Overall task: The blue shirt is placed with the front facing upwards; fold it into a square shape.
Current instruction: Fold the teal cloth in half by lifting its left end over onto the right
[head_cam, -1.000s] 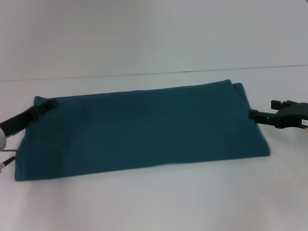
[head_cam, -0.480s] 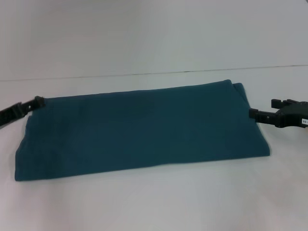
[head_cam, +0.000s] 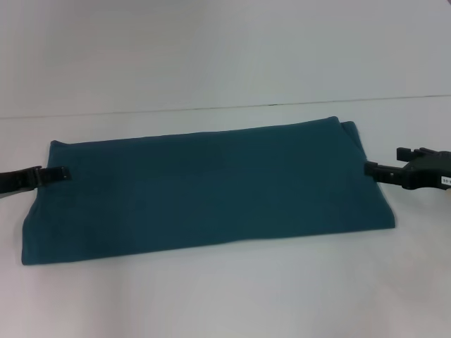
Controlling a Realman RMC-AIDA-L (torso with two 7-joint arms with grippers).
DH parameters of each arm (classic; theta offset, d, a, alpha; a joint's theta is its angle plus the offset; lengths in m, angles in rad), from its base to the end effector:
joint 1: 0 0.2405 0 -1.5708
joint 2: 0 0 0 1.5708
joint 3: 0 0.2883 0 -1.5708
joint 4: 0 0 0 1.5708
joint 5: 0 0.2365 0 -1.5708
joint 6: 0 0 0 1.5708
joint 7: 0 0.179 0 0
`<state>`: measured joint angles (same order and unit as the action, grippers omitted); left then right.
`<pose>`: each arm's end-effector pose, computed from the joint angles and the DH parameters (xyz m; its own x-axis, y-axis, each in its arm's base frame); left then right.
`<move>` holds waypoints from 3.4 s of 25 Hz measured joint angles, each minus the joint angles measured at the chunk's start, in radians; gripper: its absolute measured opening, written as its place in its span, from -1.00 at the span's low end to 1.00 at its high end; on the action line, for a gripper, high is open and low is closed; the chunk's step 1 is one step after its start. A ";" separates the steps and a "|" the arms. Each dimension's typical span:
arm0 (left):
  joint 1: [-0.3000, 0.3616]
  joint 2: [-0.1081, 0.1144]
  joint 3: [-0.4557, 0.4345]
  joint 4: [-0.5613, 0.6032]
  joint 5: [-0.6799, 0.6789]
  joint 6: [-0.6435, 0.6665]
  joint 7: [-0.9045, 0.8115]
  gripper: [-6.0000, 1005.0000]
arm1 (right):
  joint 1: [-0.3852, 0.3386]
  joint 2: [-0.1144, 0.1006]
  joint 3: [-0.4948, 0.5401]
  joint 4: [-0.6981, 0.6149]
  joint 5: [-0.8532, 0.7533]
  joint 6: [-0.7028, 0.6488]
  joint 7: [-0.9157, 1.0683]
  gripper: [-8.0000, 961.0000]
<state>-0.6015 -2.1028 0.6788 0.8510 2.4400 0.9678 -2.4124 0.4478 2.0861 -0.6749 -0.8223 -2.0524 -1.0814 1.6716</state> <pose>-0.3511 0.4678 0.0075 0.3091 0.7404 0.5969 0.9234 -0.0833 -0.3747 0.3673 0.4260 0.0141 0.6779 -0.5086 -0.5308 -0.7351 -0.4598 -0.4983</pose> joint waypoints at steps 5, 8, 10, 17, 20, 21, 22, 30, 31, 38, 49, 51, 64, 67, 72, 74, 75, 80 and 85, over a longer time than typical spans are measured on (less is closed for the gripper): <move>-0.016 0.000 0.002 -0.001 0.043 -0.004 -0.010 0.74 | -0.005 0.000 0.000 0.003 0.000 0.001 -0.006 0.90; -0.019 0.002 0.000 -0.001 0.064 -0.013 -0.021 0.74 | -0.008 0.000 0.001 0.003 0.000 0.002 -0.006 0.90; -0.019 0.003 -0.001 -0.001 0.071 -0.020 -0.033 0.74 | -0.009 0.000 0.001 0.004 0.000 0.002 -0.006 0.90; -0.016 0.002 0.000 -0.017 0.094 -0.044 -0.043 0.74 | -0.009 0.000 0.000 0.006 0.000 0.007 -0.006 0.90; -0.018 0.000 0.000 -0.036 0.096 -0.059 -0.043 0.74 | -0.009 0.000 0.000 0.006 0.000 0.008 -0.006 0.90; -0.018 -0.001 0.001 -0.040 0.096 -0.063 -0.042 0.74 | -0.009 0.000 0.000 0.006 0.000 0.008 -0.007 0.90; -0.018 -0.002 0.001 -0.044 0.096 -0.069 -0.040 0.74 | -0.009 0.000 0.000 0.006 0.000 0.009 -0.007 0.90; -0.018 -0.008 0.001 -0.062 0.096 -0.103 -0.037 0.74 | -0.009 0.000 0.000 0.008 0.000 0.010 -0.009 0.90; -0.018 -0.009 0.001 -0.064 0.096 -0.106 -0.037 0.74 | -0.009 0.000 0.000 0.009 0.000 0.010 -0.009 0.90; -0.017 -0.011 -0.001 -0.072 0.096 -0.119 -0.038 0.74 | -0.008 0.000 0.000 0.014 0.000 0.010 -0.009 0.90; -0.015 -0.014 -0.001 -0.084 0.096 -0.130 -0.039 0.74 | -0.006 0.000 0.000 0.014 0.000 0.009 -0.009 0.90; -0.016 -0.015 -0.001 -0.088 0.096 -0.130 -0.039 0.74 | -0.007 0.000 0.000 0.014 0.000 0.009 -0.009 0.90; -0.023 -0.016 -0.002 -0.105 0.088 -0.120 -0.044 0.74 | -0.009 0.000 0.000 0.014 0.000 0.004 -0.009 0.90; -0.025 -0.017 -0.001 -0.110 0.088 -0.120 -0.044 0.74 | -0.010 0.000 0.000 0.014 0.000 0.003 -0.009 0.90; -0.028 -0.018 -0.001 -0.118 0.086 -0.121 -0.045 0.74 | -0.012 0.000 0.000 0.014 0.000 0.002 -0.009 0.90; -0.034 -0.018 -0.004 -0.125 0.085 -0.118 -0.045 0.74 | -0.013 0.000 0.000 0.014 0.000 0.002 -0.009 0.90; -0.036 -0.019 -0.005 -0.127 0.083 -0.114 -0.045 0.74 | -0.013 0.000 0.000 0.014 0.000 0.002 -0.009 0.90; -0.042 -0.019 -0.003 -0.134 0.073 -0.097 -0.046 0.74 | -0.014 0.000 0.000 0.014 0.000 0.002 -0.009 0.90; -0.051 -0.019 -0.008 -0.151 0.072 -0.096 -0.046 0.74 | -0.014 0.000 0.000 0.014 0.000 0.003 -0.009 0.90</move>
<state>-0.6530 -2.1217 0.6712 0.7003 2.5119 0.8722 -2.4583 0.4341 2.0861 -0.6749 -0.8078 -2.0525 -1.0780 1.6628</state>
